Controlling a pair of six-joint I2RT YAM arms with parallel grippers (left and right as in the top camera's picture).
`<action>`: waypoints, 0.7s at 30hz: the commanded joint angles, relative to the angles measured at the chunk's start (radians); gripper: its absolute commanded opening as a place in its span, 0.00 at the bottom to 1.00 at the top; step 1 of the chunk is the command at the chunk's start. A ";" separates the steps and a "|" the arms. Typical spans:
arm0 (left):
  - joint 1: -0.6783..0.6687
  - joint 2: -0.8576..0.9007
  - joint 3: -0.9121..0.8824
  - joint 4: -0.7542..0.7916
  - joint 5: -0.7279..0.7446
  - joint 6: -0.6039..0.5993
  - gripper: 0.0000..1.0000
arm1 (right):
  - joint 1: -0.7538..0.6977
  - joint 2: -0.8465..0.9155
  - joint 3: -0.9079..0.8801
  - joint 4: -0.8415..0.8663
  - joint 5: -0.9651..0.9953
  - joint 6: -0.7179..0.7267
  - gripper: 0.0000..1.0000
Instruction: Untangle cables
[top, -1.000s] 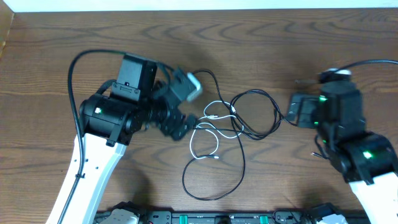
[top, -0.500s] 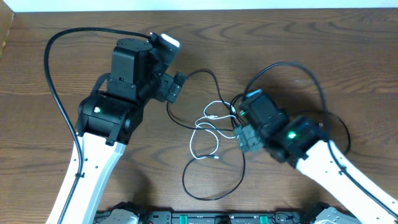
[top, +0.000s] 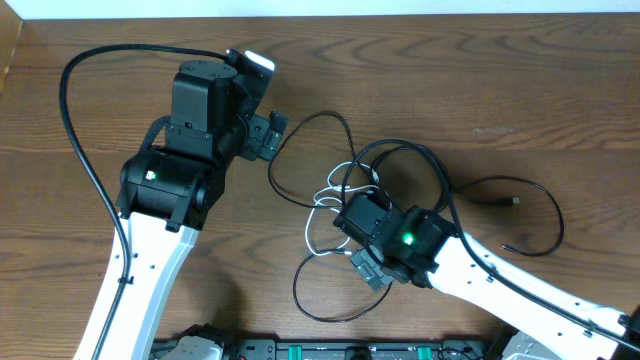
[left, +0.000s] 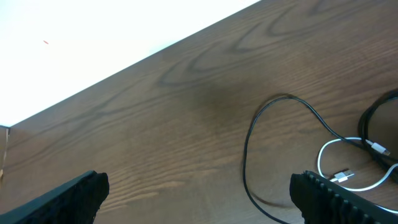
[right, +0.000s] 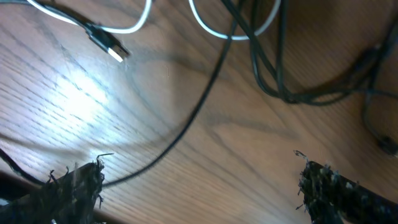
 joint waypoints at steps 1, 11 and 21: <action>0.004 0.004 -0.002 -0.002 -0.016 -0.019 0.98 | -0.002 0.030 -0.022 0.039 -0.049 -0.003 0.99; 0.004 0.004 -0.002 -0.002 -0.016 -0.019 0.99 | -0.003 0.128 -0.040 0.139 -0.108 -0.011 0.98; 0.004 0.004 -0.002 -0.002 -0.015 -0.020 0.98 | -0.064 0.227 -0.040 0.245 -0.100 -0.030 0.51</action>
